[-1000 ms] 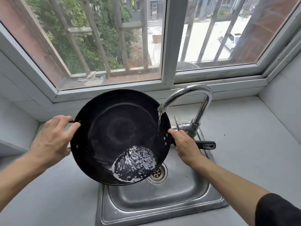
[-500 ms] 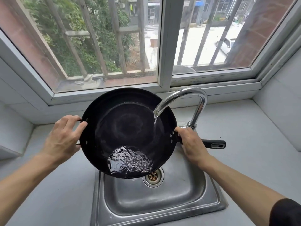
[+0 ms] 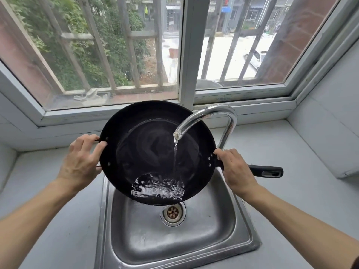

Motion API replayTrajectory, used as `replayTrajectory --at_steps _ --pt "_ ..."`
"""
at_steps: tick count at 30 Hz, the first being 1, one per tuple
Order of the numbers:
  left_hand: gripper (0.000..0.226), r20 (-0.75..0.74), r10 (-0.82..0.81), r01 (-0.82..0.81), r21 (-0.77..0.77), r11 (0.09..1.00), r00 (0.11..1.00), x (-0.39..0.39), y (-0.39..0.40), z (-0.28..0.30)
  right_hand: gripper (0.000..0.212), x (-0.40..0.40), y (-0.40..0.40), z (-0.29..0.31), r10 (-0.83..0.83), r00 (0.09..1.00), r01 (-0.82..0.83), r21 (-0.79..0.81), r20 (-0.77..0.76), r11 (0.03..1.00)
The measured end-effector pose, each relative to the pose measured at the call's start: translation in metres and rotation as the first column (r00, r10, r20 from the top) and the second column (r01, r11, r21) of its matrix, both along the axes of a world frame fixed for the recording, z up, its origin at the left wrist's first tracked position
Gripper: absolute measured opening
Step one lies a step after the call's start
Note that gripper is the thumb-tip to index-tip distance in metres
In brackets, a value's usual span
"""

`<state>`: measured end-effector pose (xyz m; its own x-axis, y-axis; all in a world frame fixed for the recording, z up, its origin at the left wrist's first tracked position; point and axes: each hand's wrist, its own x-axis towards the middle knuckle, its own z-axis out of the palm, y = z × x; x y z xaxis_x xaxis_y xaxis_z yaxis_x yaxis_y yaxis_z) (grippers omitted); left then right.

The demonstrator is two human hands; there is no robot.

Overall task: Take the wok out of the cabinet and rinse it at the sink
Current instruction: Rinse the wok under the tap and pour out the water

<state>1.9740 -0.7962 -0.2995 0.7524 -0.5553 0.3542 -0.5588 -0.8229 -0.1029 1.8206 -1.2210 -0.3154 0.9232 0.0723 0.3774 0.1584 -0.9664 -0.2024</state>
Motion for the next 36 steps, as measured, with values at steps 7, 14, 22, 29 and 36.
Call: replayTrajectory --at_steps 7,14,22,29,36 --pt "0.072 0.079 -0.028 0.032 -0.052 0.998 0.996 0.013 -0.018 -0.009 0.074 -0.006 -0.009 0.008 -0.035 0.998 0.039 -0.067 0.06 0.997" --pt "0.062 0.217 -0.047 0.067 -0.086 0.994 0.975 0.025 -0.023 -0.006 0.07 -0.005 -0.009 0.008 -0.056 0.995 0.062 -0.067 0.083 0.996" --pt "0.064 0.21 -0.078 0.098 -0.085 0.992 0.975 0.026 -0.031 -0.008 0.06 -0.013 -0.013 0.014 -0.067 0.995 0.073 -0.085 0.074 0.994" --pt "0.067 0.139 -0.096 0.111 -0.107 0.988 0.986 0.024 -0.047 -0.021 0.071 -0.035 -0.023 0.026 -0.087 0.996 0.088 -0.104 0.009 0.991" --pt "0.07 0.049 -0.133 0.139 -0.158 0.978 0.99 0.026 -0.069 -0.038 0.07 -0.062 -0.022 0.058 -0.13 0.991 0.124 -0.186 -0.022 0.975"
